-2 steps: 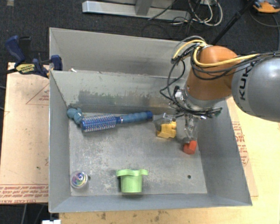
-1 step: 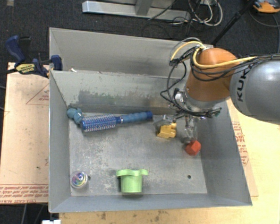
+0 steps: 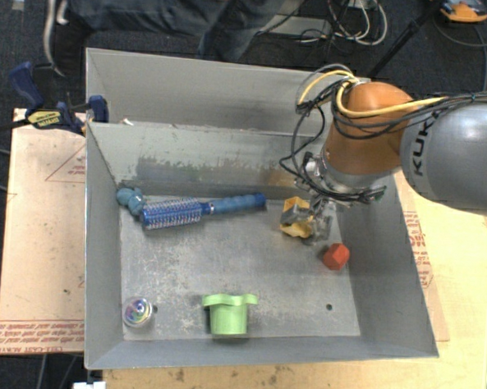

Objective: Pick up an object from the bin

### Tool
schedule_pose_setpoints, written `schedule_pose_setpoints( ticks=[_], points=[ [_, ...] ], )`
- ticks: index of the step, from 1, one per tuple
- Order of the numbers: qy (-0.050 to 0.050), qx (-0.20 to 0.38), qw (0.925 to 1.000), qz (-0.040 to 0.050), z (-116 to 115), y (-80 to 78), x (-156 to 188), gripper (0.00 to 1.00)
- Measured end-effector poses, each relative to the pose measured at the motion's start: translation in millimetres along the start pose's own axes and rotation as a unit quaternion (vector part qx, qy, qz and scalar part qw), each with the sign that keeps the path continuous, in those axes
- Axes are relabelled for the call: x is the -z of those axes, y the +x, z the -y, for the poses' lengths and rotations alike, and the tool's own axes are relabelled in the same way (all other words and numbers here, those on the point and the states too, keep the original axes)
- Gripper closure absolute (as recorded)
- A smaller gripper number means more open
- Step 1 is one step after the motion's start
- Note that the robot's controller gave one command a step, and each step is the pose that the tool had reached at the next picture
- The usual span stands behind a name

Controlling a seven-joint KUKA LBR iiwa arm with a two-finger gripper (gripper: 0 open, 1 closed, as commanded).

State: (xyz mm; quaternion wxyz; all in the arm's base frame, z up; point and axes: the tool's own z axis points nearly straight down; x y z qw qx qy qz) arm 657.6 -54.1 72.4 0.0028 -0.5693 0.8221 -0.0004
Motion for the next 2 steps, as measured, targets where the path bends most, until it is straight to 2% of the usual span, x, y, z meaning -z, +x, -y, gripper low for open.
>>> schedule_pose_setpoints(
  ticks=[1, 2],
  points=[
    [0.002, 0.016, 0.9999, 0.0001, -5, 2.4, 53, 1.0],
    [0.003, 0.021, 0.9998, 0.0007, -31, -9.2, 153, 1.0]
  ],
)
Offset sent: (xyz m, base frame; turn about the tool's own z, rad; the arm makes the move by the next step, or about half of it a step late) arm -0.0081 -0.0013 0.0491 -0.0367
